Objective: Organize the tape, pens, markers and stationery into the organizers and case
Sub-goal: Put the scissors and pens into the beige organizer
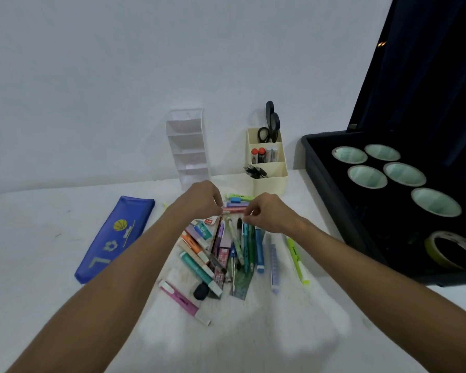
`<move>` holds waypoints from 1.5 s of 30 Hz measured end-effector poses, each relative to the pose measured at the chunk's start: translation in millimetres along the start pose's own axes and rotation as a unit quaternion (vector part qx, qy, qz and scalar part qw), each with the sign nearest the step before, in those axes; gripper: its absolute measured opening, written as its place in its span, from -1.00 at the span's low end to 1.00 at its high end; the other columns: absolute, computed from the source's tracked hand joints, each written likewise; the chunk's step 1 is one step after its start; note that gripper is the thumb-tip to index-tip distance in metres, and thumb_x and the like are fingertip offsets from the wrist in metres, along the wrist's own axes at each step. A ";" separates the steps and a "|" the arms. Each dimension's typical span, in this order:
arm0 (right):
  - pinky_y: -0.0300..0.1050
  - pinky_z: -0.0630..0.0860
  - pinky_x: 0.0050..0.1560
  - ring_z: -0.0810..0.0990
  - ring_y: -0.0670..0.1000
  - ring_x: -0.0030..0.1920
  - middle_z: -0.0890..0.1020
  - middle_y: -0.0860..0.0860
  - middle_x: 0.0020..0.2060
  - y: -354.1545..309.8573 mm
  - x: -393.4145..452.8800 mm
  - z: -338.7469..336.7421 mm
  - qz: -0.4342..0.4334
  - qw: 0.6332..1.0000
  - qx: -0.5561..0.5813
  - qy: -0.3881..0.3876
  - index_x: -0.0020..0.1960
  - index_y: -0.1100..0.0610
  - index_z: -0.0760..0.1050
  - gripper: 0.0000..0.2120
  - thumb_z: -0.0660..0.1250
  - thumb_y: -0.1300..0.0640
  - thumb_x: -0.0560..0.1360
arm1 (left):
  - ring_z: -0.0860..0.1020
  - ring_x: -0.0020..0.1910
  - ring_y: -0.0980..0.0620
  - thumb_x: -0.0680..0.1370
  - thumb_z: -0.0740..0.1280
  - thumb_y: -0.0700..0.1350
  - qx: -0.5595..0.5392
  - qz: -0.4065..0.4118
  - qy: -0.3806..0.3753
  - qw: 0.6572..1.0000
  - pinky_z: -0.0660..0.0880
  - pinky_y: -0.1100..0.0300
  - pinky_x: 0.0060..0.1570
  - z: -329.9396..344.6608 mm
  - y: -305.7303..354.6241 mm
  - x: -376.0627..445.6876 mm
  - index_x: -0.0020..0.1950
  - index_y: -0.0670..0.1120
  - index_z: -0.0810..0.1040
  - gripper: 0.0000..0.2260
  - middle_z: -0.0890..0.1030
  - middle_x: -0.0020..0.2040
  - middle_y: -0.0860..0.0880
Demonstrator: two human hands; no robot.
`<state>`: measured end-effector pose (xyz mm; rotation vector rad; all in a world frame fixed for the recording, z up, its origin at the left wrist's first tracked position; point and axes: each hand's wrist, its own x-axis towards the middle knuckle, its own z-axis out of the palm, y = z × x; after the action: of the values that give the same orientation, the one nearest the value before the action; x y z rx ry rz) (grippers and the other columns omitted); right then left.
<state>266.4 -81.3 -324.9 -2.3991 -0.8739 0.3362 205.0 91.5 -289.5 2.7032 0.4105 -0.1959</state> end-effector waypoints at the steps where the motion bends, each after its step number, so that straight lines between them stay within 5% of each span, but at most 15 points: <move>1: -0.26 0.48 -0.22 0.57 -0.04 -0.16 0.66 0.05 -0.10 -2.4 1.2 4.5 0.005 1.000 -0.004 -0.005 -0.04 0.18 0.67 -0.83 0.43 0.10 0.46 | 0.57 -0.16 0.02 0.46 0.43 -0.15 0.008 -0.007 -0.011 1.000 0.48 0.21 -0.17 2.5 -1.9 -1.6 0.02 -0.14 0.68 -0.83 0.67 -0.02 -0.07; 4: -0.08 0.59 -0.08 0.62 0.03 -0.10 0.67 0.10 -0.07 -7.5 6.7 18.4 0.031 0.999 -0.027 -0.008 -0.03 0.21 0.68 -0.78 0.44 0.07 0.44 | 0.61 -0.15 -0.03 0.45 0.42 -0.14 0.039 -0.029 -0.049 0.998 0.48 0.19 -0.20 10.8 -7.3 -3.7 -0.07 -0.19 0.69 -0.86 0.68 -0.08 -0.11; 8: -0.08 0.56 -0.17 0.64 0.09 -0.12 0.67 0.14 -0.09 -11.2 13.9 31.3 0.070 0.996 -0.058 0.007 -0.02 0.24 0.61 -0.76 0.41 0.07 0.43 | 0.52 -0.29 -0.01 0.41 0.40 -0.11 0.070 -0.029 -0.074 0.994 0.43 0.19 -0.28 21.0 -14.0 -3.4 -0.30 -0.07 0.54 -0.89 0.59 -0.24 -0.10; 18: -0.17 0.43 -0.28 0.53 0.03 -0.20 0.59 0.07 -0.12 -13.1 10.4 37.4 0.084 0.993 -0.085 0.010 -0.04 0.17 0.51 -0.80 0.40 0.08 0.41 | 0.51 -0.33 0.07 0.41 0.48 -0.06 0.043 0.000 -0.164 0.985 0.42 0.28 -0.35 23.9 -16.4 -16.8 -0.07 -0.13 0.70 -0.82 0.63 -0.21 -0.03; 25: -0.17 0.52 -0.30 0.55 -0.03 -0.29 0.59 0.05 -0.20 -8.7 14.1 28.7 0.181 0.974 0.132 0.023 -0.03 0.19 0.53 -0.74 0.45 0.10 0.34 | 0.58 -0.12 -0.01 0.47 0.40 -0.20 0.034 -0.023 -0.068 0.997 0.50 0.18 -0.19 3.3 -47.7 -21.8 0.08 -0.08 0.66 -0.80 0.58 -0.08 -0.03; 30: -0.23 0.43 -0.48 0.53 0.00 -0.38 0.60 0.10 -0.24 -15.0 17.8 16.2 0.242 0.946 0.216 0.008 0.03 0.27 0.52 -0.68 0.42 0.06 0.41 | 0.57 -0.06 0.03 0.43 0.46 -0.18 0.042 0.071 -0.126 0.989 0.45 0.26 -0.13 4.2 -57.6 -35.0 0.01 0.02 0.68 -0.80 0.64 -0.05 0.00; 36: -0.05 0.61 -0.25 0.62 0.10 -0.32 0.62 0.15 -0.13 -17.4 14.9 9.3 0.242 0.919 0.310 -0.018 0.16 0.25 0.47 -0.75 0.27 0.14 0.54 | 0.50 -0.02 0.10 0.46 0.44 -0.14 0.067 0.155 -0.177 0.970 0.45 0.19 -0.03 20.6 -43.1 -40.6 0.10 0.03 0.68 -0.78 0.60 -0.06 0.06; 41: -0.10 0.62 -0.40 0.60 0.12 -0.36 0.59 0.18 -0.15 -19.0 6.2 2.2 0.219 0.905 0.363 -0.015 0.34 0.11 0.35 -0.69 0.16 0.12 0.61 | 0.48 -0.01 0.08 0.48 0.43 -0.14 0.098 0.162 -0.169 0.967 0.48 0.15 0.05 19.9 -37.9 -37.2 0.06 -0.02 0.68 -0.83 0.53 -0.02 0.01; 45: -0.21 0.44 -0.51 0.41 0.01 -0.44 0.48 0.11 -0.24 -18.1 1.5 -9.3 0.183 0.923 0.339 -0.001 0.38 0.05 0.36 -0.67 0.10 0.04 0.64 | 0.56 0.02 0.01 0.55 0.35 -0.15 0.014 0.149 -0.101 0.983 0.46 0.18 0.03 4.8 -28.3 -31.4 0.08 -0.06 0.61 -0.86 0.56 0.03 0.02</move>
<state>262.0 -72.8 -306.9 -1.8806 -0.2262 0.6604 166.2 106.4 -298.0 2.6961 -0.0593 -0.3877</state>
